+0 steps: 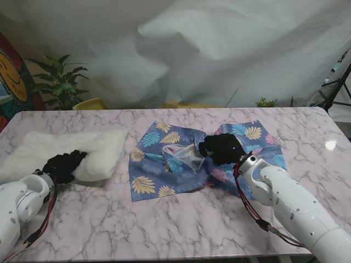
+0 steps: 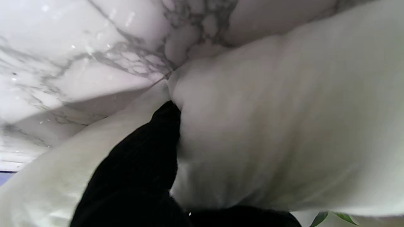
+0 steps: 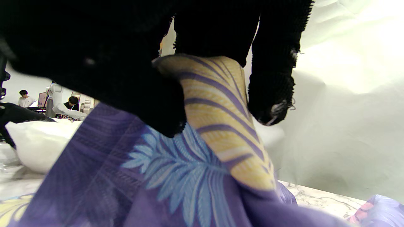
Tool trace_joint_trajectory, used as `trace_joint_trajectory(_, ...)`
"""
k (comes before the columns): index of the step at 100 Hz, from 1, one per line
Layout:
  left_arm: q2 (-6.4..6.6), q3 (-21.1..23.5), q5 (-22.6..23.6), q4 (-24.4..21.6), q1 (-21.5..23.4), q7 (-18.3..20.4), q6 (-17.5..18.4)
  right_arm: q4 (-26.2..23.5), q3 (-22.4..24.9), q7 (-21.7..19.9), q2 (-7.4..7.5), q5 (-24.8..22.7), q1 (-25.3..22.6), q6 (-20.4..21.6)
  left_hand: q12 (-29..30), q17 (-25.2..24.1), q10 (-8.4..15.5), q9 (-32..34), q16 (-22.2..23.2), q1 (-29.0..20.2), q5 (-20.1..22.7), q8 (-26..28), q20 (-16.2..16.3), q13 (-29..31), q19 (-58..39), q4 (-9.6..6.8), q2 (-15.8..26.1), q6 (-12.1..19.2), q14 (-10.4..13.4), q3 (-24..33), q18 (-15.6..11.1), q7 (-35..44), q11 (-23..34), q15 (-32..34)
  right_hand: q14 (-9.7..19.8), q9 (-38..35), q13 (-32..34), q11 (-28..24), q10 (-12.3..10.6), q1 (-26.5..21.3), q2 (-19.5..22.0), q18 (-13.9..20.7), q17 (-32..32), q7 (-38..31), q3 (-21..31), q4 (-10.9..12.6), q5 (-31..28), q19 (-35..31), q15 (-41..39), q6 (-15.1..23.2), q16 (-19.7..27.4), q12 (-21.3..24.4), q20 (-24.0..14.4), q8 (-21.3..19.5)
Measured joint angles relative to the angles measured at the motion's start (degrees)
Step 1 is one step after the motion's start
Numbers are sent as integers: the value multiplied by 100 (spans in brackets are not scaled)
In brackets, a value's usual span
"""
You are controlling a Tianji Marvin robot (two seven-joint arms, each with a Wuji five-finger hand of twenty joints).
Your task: Put a pillowcase on a pillow
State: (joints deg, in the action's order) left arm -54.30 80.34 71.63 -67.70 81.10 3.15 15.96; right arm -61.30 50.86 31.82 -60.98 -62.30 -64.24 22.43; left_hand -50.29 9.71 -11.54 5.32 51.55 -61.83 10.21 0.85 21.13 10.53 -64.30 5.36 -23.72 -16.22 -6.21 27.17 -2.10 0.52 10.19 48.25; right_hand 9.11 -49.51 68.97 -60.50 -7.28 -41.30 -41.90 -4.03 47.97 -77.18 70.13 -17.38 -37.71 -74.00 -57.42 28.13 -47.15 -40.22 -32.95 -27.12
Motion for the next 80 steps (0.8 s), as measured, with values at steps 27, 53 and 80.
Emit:
trace_joint_trajectory(27, 0, -317, -48, 330, -292, -521, -135, -99, 114, -33, 6, -68, -76, 16, -1089, 1487, 246, 217, 889, 635, 1351, 1617, 1308, 1616, -1434, 181, -174, 661, 687, -220, -367, 3623, 4100, 1823, 0, 0, 0, 0, 0, 0, 0, 0, 0, 0, 0, 0, 0, 2, 0, -4, 0, 0, -44, 0)
trace_joint_trajectory(53, -90, -169, -333, 261, -232, -495, -261, -130, 138, -33, 17, -91, -101, 16, 2204, 2467, 634, 3800, -1319, 518, 1281, 3148, 812, 3170, -794, 582, -167, 1324, -312, -240, 602, 6136, 1362, -232, 0, 0, 0, 0, 0, 0, 0, 0, 0, 0, 0, 0, 0, 3, 0, -6, 0, 0, -49, 0)
trace_joint_trajectory(80, -171, 118, -22, 57, 20, -1146, 38, -126, 130, -104, 19, -73, -93, 22, 1153, 2868, 430, 4332, -378, 475, 1371, 4186, 1228, 3644, -2059, 583, -170, 1351, -207, -244, 589, 6426, 2182, 911, 0, 0, 0, 0, 0, 0, 0, 0, 0, 0, 0, 0, 0, 3, 0, -9, 0, 0, -50, 0)
